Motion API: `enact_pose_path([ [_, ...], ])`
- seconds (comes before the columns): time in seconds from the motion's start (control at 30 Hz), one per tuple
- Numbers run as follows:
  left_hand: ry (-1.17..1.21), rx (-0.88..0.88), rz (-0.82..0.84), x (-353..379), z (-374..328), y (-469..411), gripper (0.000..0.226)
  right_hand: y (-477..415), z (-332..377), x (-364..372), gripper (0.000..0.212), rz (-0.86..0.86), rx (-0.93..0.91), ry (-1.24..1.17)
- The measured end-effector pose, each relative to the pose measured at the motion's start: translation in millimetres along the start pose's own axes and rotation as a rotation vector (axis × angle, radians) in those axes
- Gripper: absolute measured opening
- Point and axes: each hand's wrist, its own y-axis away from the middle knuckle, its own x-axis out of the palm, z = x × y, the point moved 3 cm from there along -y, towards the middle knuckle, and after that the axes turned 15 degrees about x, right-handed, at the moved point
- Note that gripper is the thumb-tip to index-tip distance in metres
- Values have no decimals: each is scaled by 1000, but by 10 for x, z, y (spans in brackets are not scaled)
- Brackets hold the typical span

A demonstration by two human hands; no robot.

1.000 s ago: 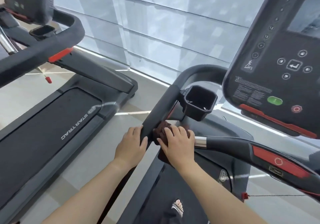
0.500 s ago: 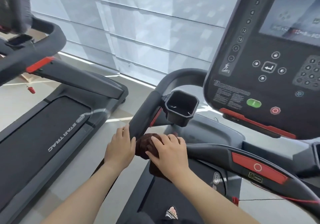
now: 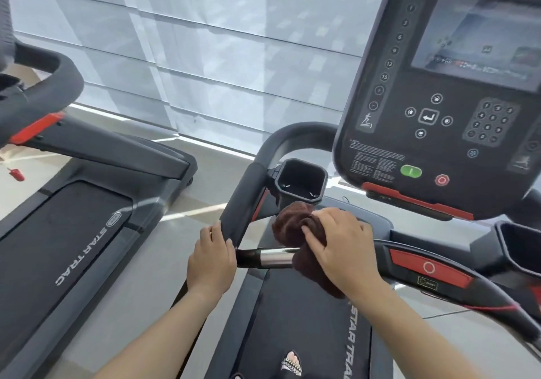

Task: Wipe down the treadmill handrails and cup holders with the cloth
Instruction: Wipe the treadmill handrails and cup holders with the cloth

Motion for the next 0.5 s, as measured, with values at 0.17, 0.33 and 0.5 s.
enact_pose_path([
  [0.17, 28, 2, 7, 23, 23, -15, 44, 90, 114, 349, 41, 276, -32, 225],
  [0.33, 6, 32, 26, 26, 49, -15, 46, 220, 520, 852, 49, 299, -99, 223],
  [0.5, 17, 36, 24, 6, 75, -23, 46, 280, 551, 934, 42, 187, -112, 167],
])
